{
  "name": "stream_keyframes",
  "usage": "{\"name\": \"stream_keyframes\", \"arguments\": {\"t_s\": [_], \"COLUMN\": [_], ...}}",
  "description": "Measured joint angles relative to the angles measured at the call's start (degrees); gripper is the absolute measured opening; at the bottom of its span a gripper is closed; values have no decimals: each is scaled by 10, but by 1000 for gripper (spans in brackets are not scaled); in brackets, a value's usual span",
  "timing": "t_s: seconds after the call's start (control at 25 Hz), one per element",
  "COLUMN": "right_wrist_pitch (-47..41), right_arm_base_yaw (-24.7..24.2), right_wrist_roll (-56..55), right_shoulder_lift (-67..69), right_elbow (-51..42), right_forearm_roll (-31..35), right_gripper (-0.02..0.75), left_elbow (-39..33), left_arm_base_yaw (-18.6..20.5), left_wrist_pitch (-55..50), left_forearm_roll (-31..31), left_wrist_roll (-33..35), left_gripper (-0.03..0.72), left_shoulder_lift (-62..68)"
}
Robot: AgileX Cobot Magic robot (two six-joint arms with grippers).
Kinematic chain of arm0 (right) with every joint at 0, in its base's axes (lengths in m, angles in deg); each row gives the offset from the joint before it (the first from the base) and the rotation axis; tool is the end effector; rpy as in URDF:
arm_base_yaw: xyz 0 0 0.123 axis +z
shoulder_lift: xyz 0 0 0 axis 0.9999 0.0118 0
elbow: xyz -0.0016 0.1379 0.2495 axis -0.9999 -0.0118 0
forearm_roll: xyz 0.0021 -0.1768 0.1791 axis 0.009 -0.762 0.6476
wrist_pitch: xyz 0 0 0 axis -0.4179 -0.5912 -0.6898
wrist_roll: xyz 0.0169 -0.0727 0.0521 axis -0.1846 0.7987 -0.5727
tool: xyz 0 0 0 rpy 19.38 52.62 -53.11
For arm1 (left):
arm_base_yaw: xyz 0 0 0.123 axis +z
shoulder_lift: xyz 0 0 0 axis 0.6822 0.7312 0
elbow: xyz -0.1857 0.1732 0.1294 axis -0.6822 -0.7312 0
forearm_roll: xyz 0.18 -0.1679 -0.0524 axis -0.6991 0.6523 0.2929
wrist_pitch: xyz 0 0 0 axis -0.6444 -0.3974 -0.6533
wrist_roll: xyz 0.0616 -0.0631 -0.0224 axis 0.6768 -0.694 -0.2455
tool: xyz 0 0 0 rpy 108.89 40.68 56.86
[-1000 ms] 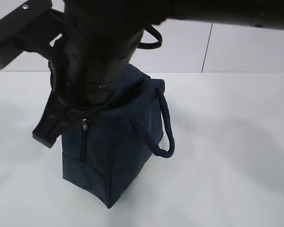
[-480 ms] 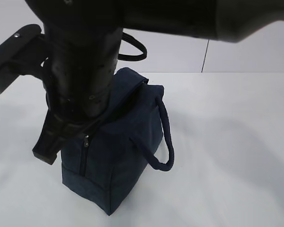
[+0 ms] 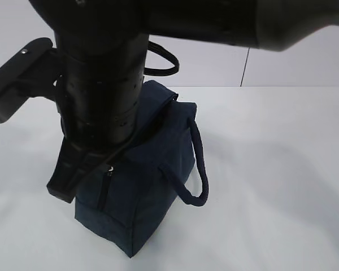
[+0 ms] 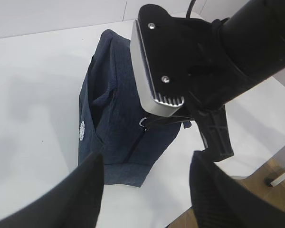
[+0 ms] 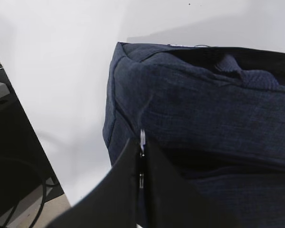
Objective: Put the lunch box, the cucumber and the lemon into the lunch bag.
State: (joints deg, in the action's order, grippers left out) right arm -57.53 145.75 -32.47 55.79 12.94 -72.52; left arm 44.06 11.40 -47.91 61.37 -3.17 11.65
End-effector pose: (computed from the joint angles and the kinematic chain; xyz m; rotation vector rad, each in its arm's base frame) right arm 0.2358 0.3350 0.3029 -1.5719 2.3029 0.0093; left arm 0.0681 -0.0653 0.3480 0.5123 2.0413 -0.6828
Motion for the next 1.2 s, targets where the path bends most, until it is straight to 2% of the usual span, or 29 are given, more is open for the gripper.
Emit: {"name": "stream_keyframes", "arguments": {"t_s": [0.72, 1.2], "right_wrist_pitch": [17, 40], "right_arm_base_yaw": [0, 0], "right_wrist_roll": [23, 23], "right_shoulder_lift": [1, 12], "right_elbow": [12, 29], "right_forearm_roll": [19, -2], "right_gripper": [20, 20], "left_elbow": [0, 0], "left_arm_base_yaw": [0, 0], "left_wrist_pitch": [0, 0], "left_forearm_roll": [0, 0], "left_wrist_roll": [0, 0], "left_gripper": [404, 404], "left_shoulder_lift": [0, 0]}}
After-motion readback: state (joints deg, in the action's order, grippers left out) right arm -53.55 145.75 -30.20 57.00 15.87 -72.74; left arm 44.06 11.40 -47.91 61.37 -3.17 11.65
